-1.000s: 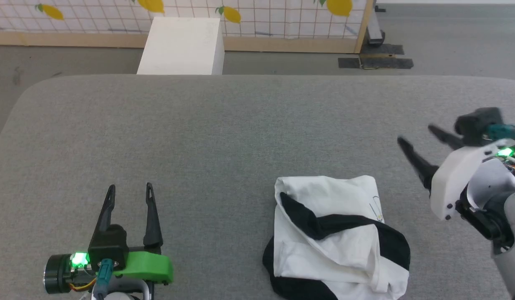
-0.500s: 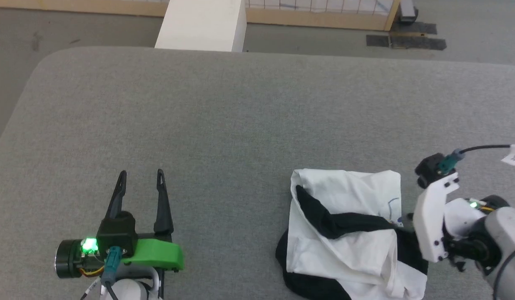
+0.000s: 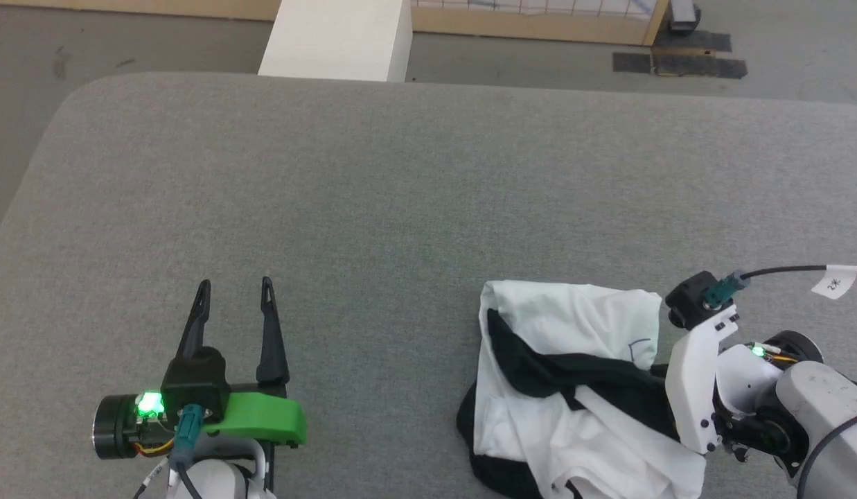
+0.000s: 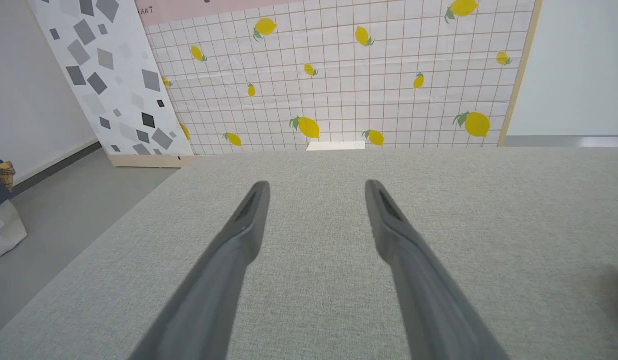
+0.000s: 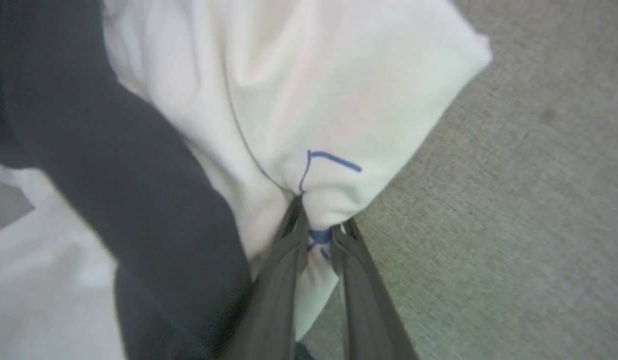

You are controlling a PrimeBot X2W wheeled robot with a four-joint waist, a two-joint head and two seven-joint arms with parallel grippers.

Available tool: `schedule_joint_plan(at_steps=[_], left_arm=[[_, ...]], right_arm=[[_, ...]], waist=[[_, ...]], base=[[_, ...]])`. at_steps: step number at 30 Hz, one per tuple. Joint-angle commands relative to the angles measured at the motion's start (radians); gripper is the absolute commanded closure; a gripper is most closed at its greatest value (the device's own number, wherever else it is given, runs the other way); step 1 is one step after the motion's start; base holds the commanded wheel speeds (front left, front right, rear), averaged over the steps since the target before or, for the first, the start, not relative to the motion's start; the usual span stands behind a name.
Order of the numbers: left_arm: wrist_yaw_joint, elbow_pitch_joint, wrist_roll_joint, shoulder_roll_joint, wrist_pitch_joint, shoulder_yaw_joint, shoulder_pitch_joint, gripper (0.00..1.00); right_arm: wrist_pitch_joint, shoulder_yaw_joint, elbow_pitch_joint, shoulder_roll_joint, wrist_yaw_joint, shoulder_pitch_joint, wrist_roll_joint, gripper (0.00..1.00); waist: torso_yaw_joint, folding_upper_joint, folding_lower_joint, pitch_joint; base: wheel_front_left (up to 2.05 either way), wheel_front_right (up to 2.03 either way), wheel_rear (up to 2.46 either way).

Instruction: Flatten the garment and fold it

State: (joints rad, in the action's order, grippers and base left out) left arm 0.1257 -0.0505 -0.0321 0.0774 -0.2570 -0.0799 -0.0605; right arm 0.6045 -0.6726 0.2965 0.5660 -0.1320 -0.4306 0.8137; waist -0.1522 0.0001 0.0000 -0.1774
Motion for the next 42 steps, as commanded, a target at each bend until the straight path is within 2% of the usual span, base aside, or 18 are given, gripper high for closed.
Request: schedule_joint_plan(at_steps=[1, 6, 13, 18, 23, 26, 30, 38, 42], left_arm=[[-0.001, 0.001, 0.009, -0.003, -0.005, 0.003, 0.007, 0.0], [0.006, 0.009, 0.01, -0.001, -0.005, 0.018, 0.028, 0.0], [0.016, 0.043, 0.007, 0.007, -0.005, 0.055, 0.048, 0.0], [0.013, 0.069, 0.015, 0.017, -0.005, 0.065, 0.025, 0.0], [0.015, 0.102, 0.025, 0.034, -0.005, 0.075, -0.015, 0.0], [0.013, 0.122, 0.033, 0.043, -0.005, 0.071, -0.043, 0.0], [0.002, 0.148, 0.041, 0.056, -0.005, 0.052, -0.102, 0.0], [-0.003, 0.199, 0.039, 0.062, -0.005, 0.027, -0.174, 0.0], [-0.001, 0.219, 0.039, 0.058, -0.005, 0.012, -0.194, 0.0]], right_arm=[[-0.036, -0.017, -0.006, -0.006, 0.001, -0.001, 0.01, 1.0], [-0.118, -0.028, -0.122, 0.049, 0.001, -0.024, 0.015, 1.0], [-0.125, -0.023, -0.262, 0.148, 0.001, -0.062, -0.015, 1.0], [-0.134, 0.014, -0.272, 0.203, 0.001, -0.085, -0.055, 1.0], [-0.152, 0.059, -0.22, 0.278, 0.001, -0.134, -0.138, 1.0], [-0.158, 0.076, -0.164, 0.322, 0.001, -0.172, -0.191, 1.0], [-0.173, 0.099, -0.065, 0.396, 0.001, -0.232, -0.287, 1.0], [-0.167, 0.22, 0.16, 0.419, 0.001, -0.318, -0.323, 1.0], [-0.189, 0.285, 0.255, 0.424, 0.001, -0.349, -0.387, 1.0]], waist=[[0.024, -0.0001, 0.0, 0.026], [0.077, -0.0001, 0.0, 0.052], [0.22, -0.0001, 0.0, 0.017], [0.3, -0.0001, 0.0, -0.049], [0.352, -0.0001, 0.0, -0.134], [0.358, -0.0001, 0.0, -0.186], [0.331, -0.0001, 0.0, -0.256], [0.271, -0.0001, 0.0, -0.343], [0.239, -0.0001, 0.0, -0.375]], base=[[0.0, 0.0, 0.0], [0.0, 0.0, 0.0], [0.0, 0.0, 0.0], [0.0, 0.0, 0.0], [0.0, 0.0, 0.0], [0.0, 0.0, 0.0], [0.0, 0.0, 0.0], [0.0, 0.0, 0.0], [0.0, 0.0, 0.0]])
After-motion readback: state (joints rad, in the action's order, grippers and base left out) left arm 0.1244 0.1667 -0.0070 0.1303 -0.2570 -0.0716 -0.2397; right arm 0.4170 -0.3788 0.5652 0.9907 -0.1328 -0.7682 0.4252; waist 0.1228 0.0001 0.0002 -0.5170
